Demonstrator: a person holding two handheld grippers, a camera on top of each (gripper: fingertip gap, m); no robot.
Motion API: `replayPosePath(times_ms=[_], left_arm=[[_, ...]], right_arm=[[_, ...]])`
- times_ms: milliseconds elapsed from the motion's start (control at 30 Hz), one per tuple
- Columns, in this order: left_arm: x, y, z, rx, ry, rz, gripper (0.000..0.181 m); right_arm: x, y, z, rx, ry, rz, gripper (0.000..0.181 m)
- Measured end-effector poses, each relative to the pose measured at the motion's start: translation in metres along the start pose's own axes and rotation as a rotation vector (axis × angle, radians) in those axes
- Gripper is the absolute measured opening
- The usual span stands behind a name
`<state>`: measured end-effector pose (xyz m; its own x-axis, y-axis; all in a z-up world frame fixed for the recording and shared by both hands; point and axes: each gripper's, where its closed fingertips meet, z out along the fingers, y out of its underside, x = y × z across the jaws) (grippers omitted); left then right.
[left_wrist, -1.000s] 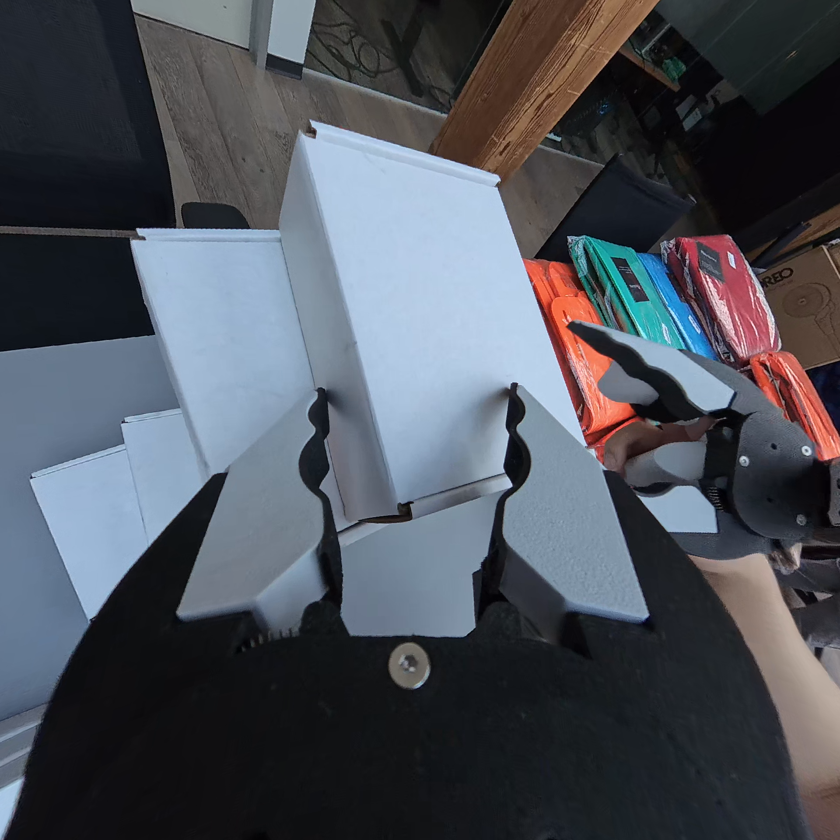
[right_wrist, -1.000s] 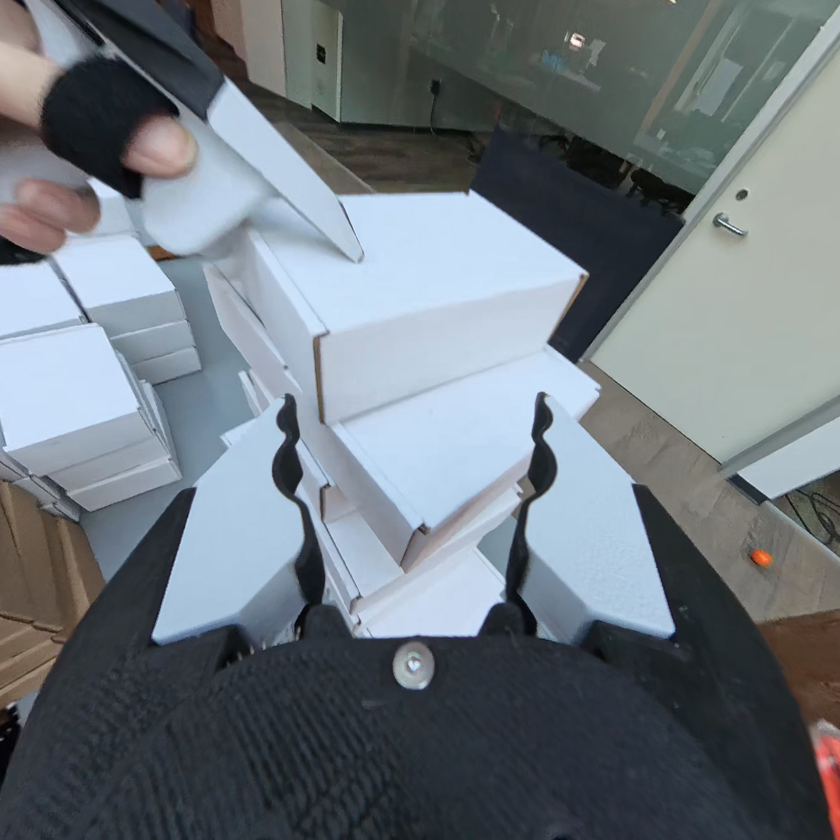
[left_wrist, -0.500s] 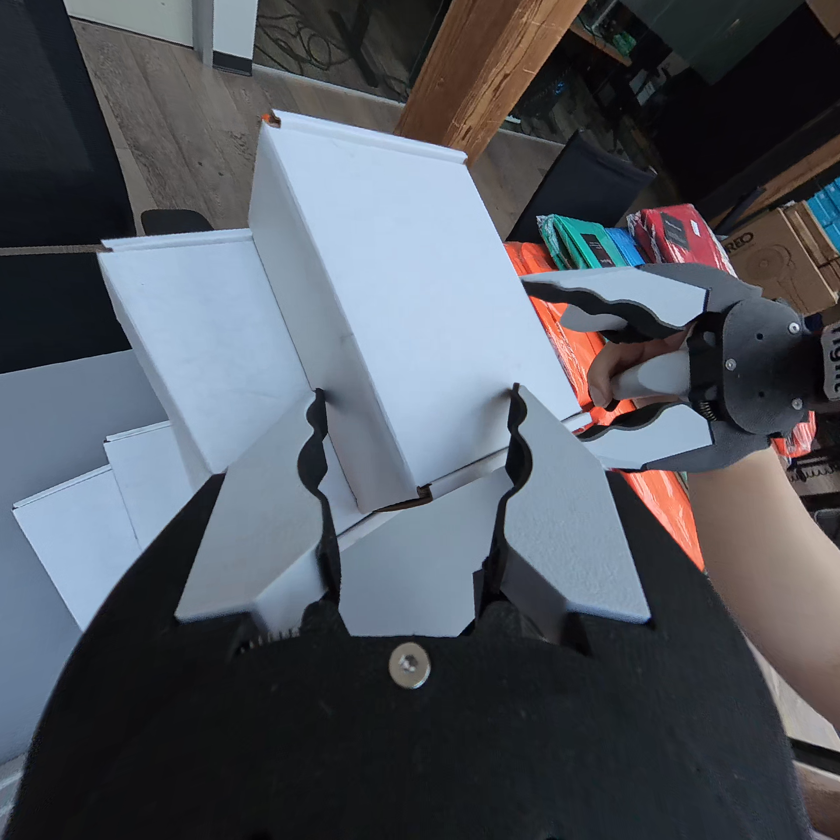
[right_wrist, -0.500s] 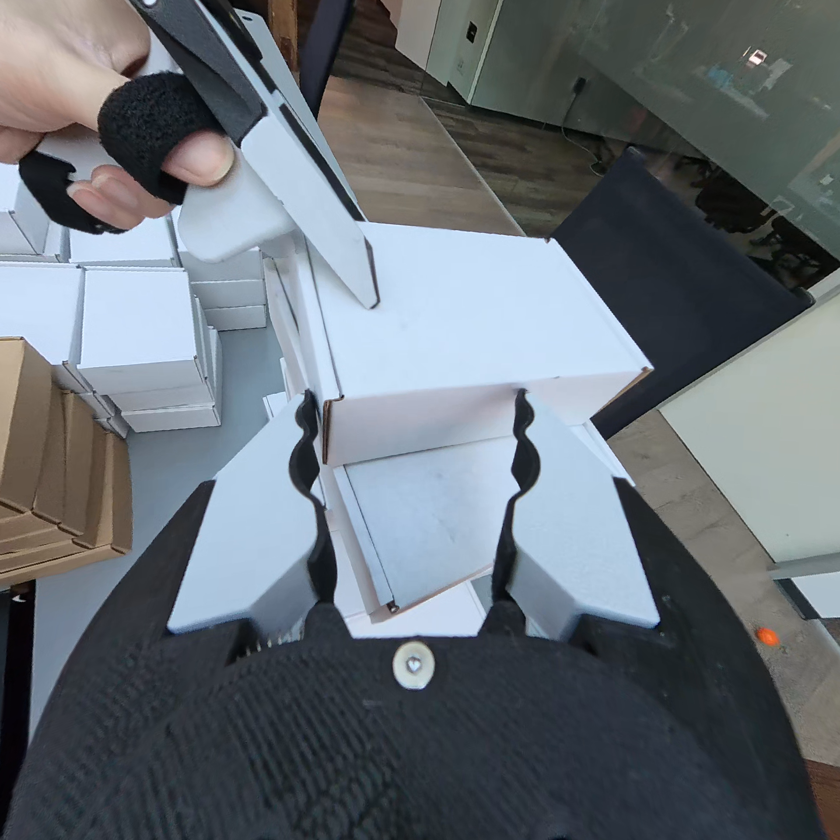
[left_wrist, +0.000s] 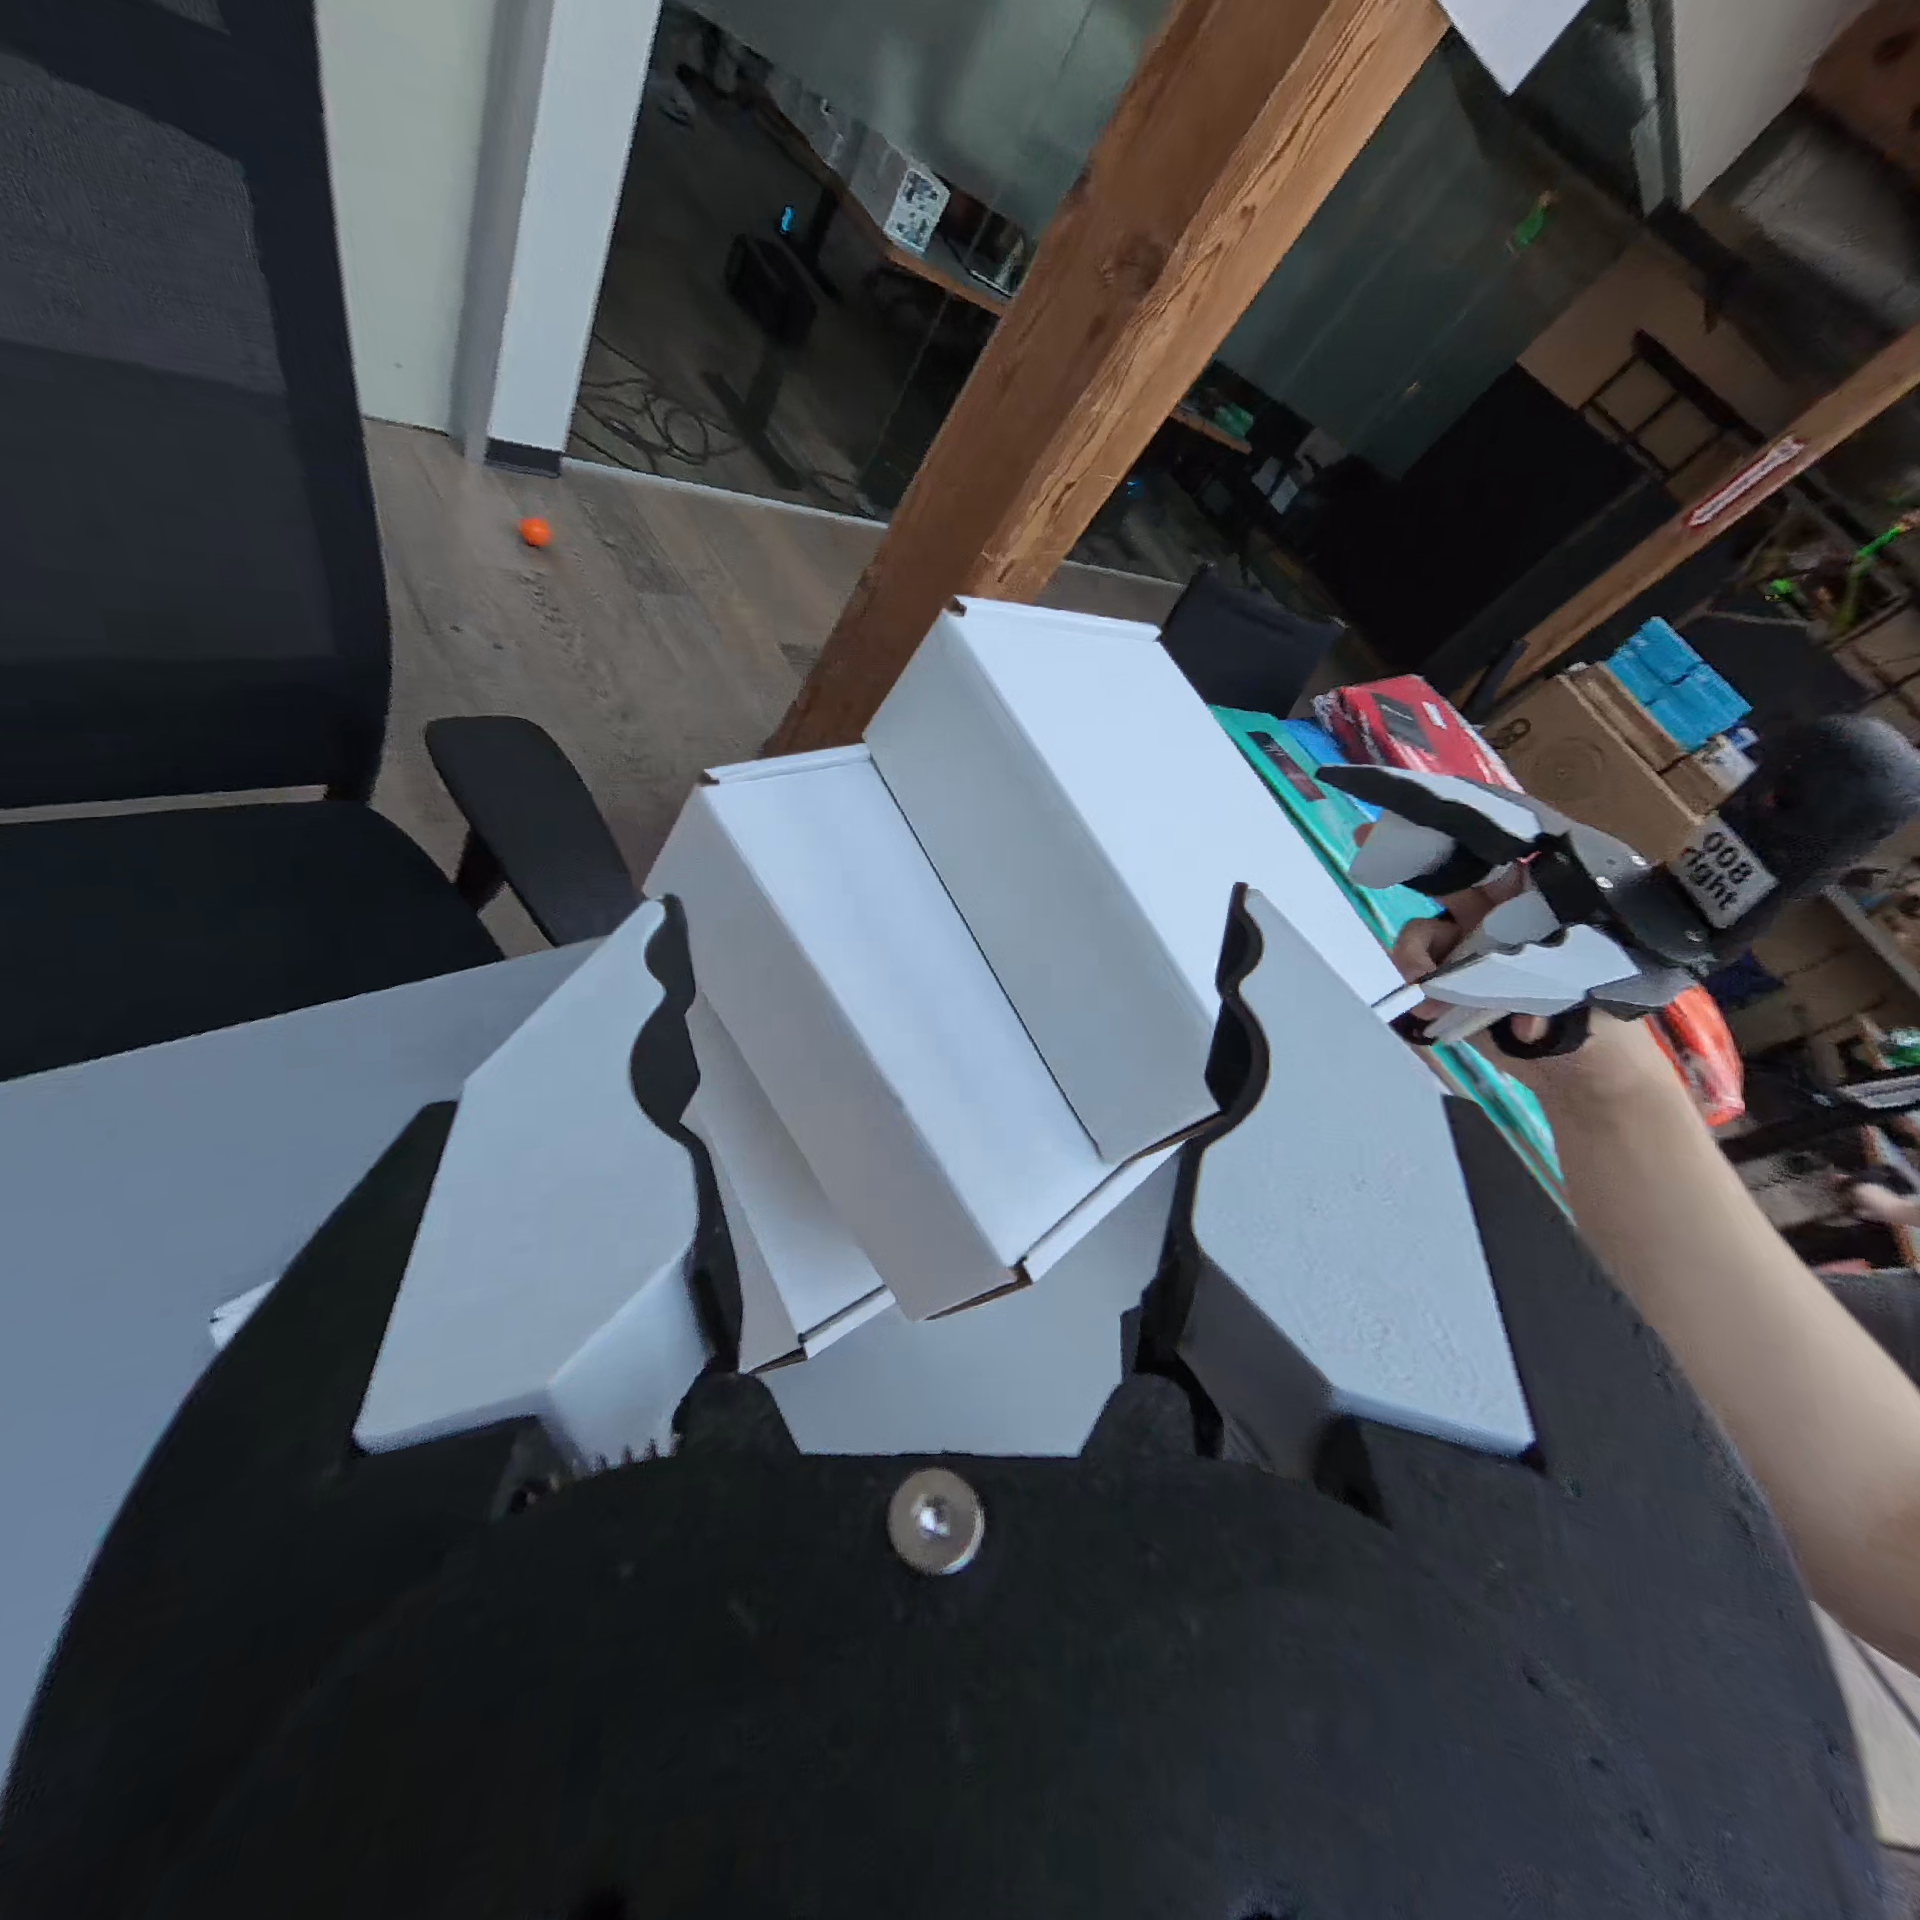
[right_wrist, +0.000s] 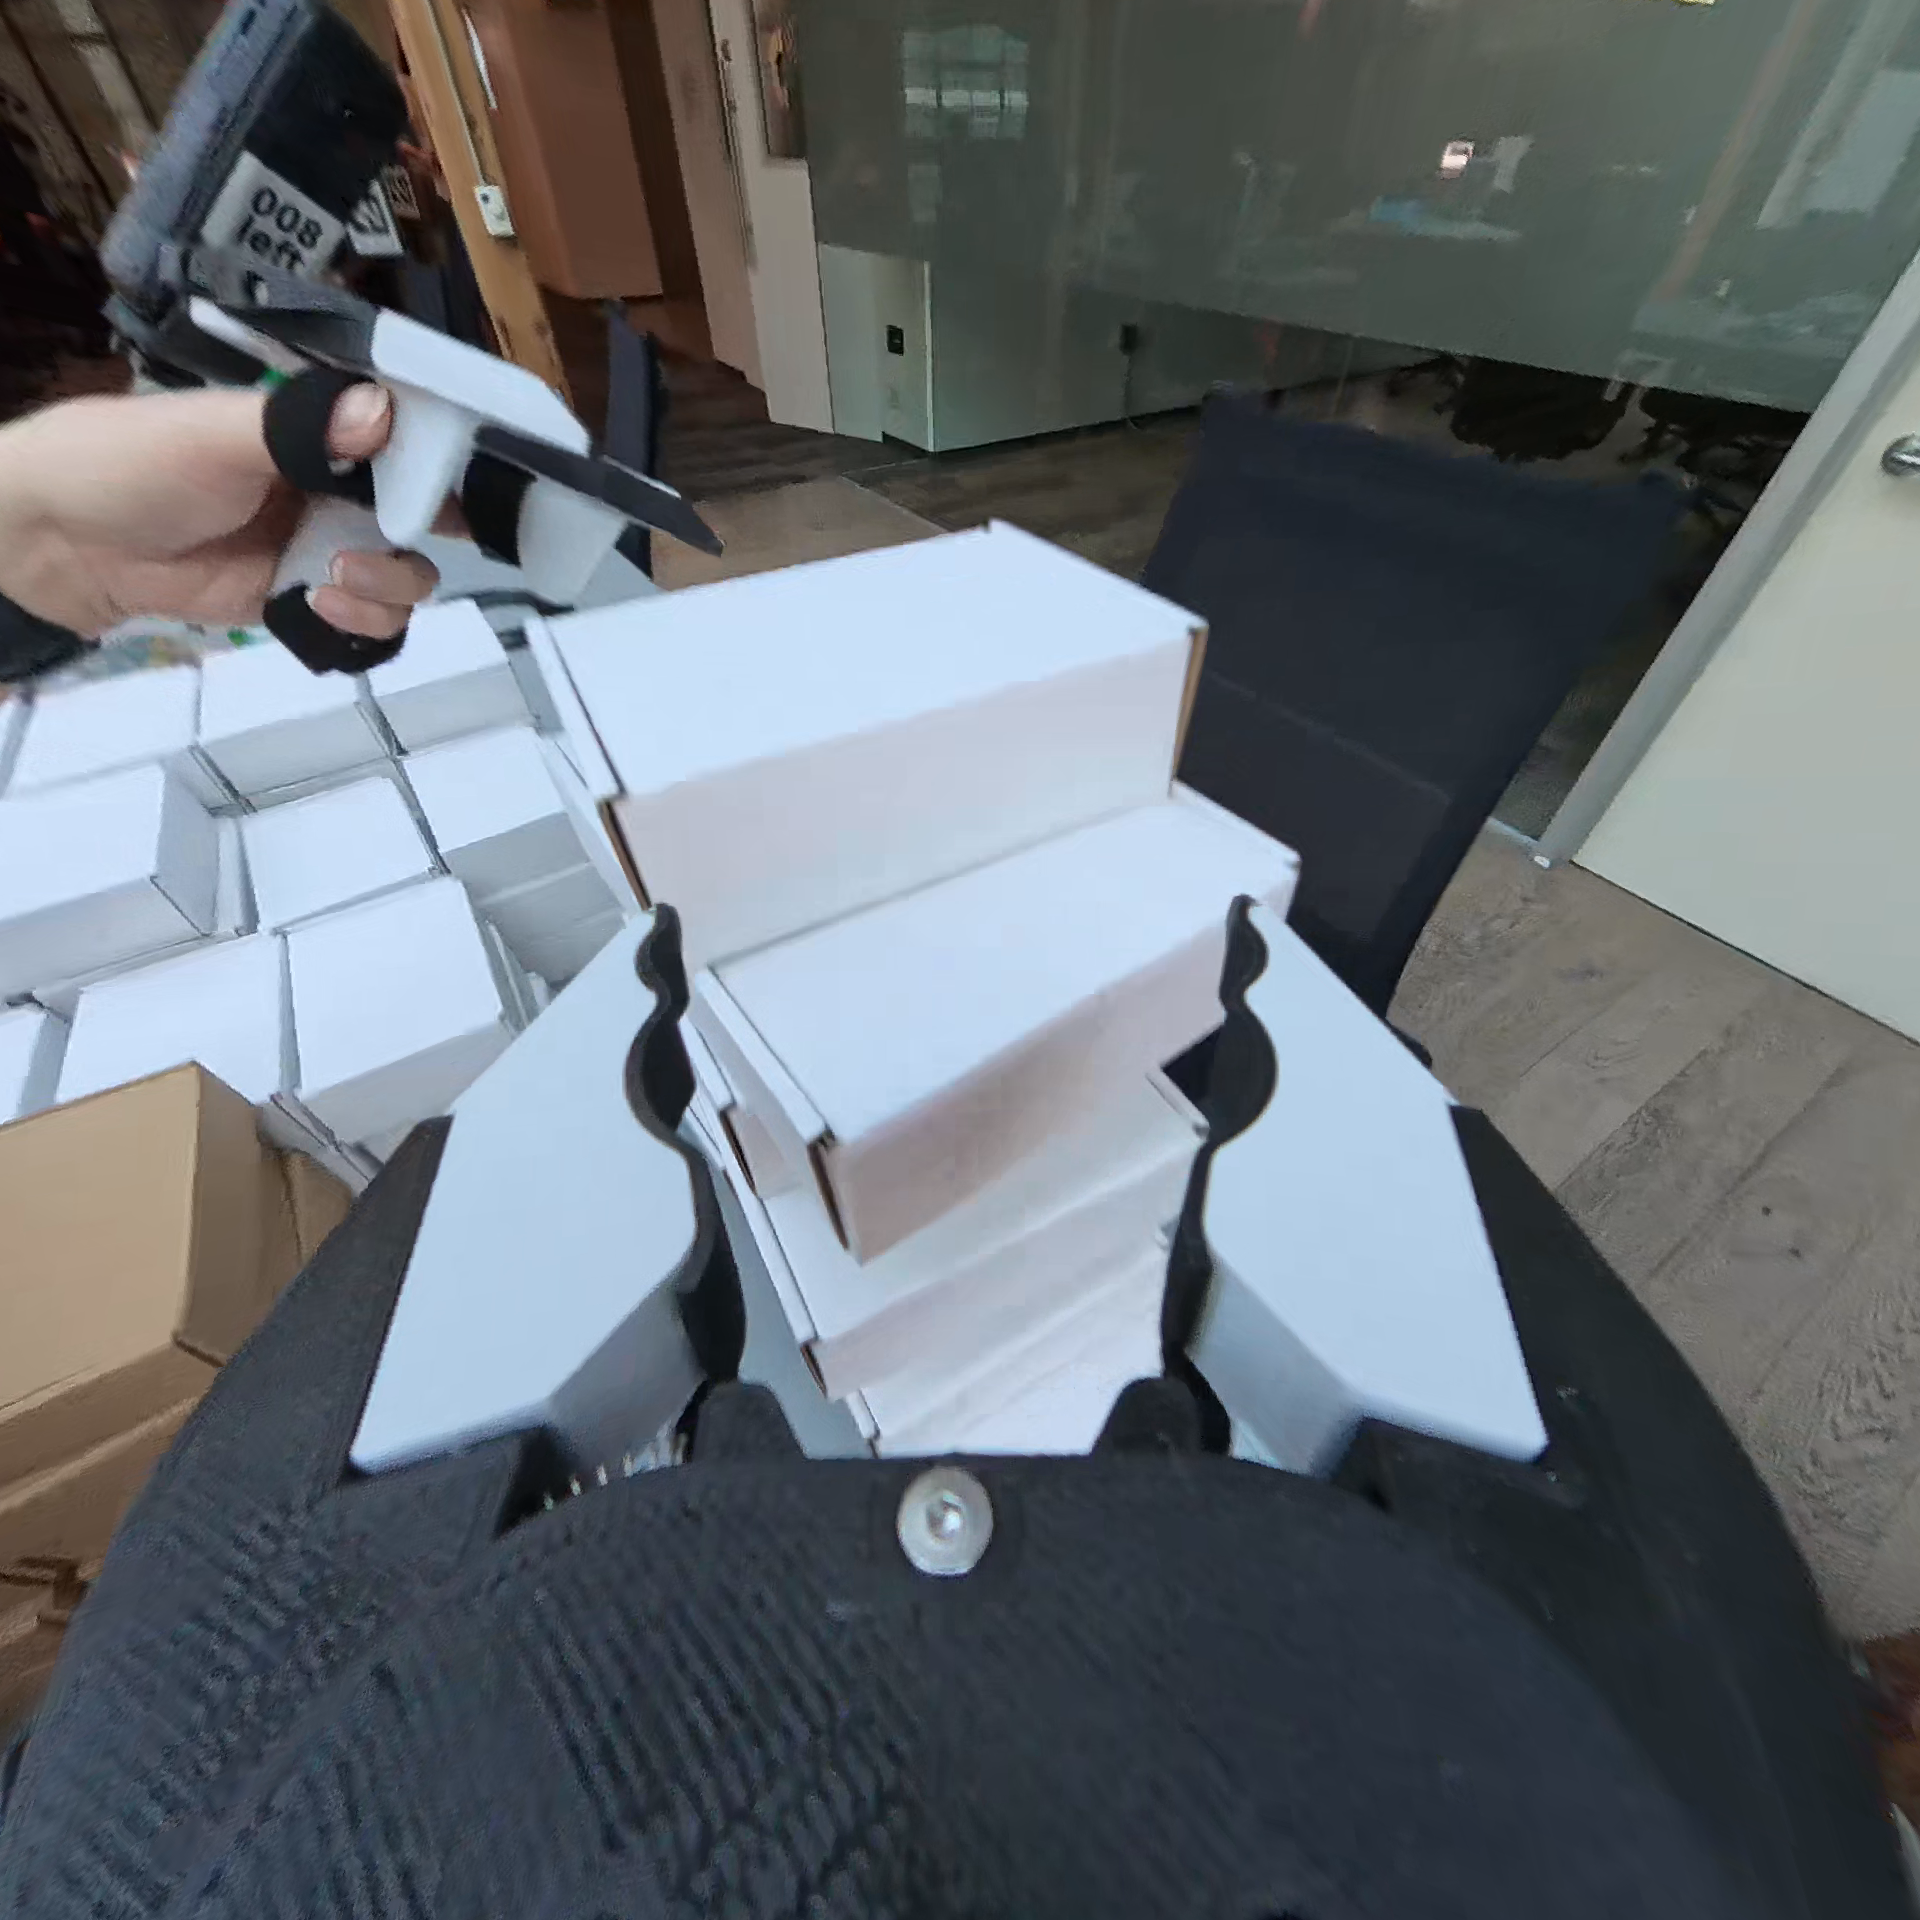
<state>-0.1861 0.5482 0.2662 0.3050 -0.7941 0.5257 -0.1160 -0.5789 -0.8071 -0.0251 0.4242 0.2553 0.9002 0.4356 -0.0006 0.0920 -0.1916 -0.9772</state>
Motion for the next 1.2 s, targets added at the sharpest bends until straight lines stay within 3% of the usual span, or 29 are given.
replayPosePath(times_ms=[100, 333, 533, 700, 800, 967, 1200], left_arm=[[-0.012, 0.000, 0.011, -0.017, 0.141, -0.082, 0.098], [-0.013, 0.027, 0.047, -0.182, 0.304, -0.139, 0.096], [-0.016, 0.026, 0.053, -0.146, 0.258, -0.094, 0.096], [-0.007, 0.023, 0.044, -0.135, 0.306, -0.096, 0.094], [0.012, 0.013, 0.026, -0.060, 0.341, 0.047, 0.091], [0.053, 0.036, -0.003, -0.038, 0.352, 0.369, 0.081], [0.071, 0.067, 0.013, -0.101, 0.300, 0.527, 0.063]], right_arm=[[0.002, 0.036, -0.002, -0.109, -0.022, -0.012, 0.110], [-0.023, 0.050, 0.009, -0.137, -0.083, 0.002, 0.097], [-0.034, 0.048, 0.014, -0.133, -0.081, -0.018, 0.097], [-0.028, 0.044, 0.011, -0.125, -0.038, -0.025, 0.102], [-0.028, 0.024, 0.009, -0.071, -0.007, -0.105, 0.101], [-0.059, 0.003, 0.022, -0.063, -0.116, -0.164, 0.081], [-0.054, 0.007, 0.039, -0.031, -0.112, -0.212, 0.064]])
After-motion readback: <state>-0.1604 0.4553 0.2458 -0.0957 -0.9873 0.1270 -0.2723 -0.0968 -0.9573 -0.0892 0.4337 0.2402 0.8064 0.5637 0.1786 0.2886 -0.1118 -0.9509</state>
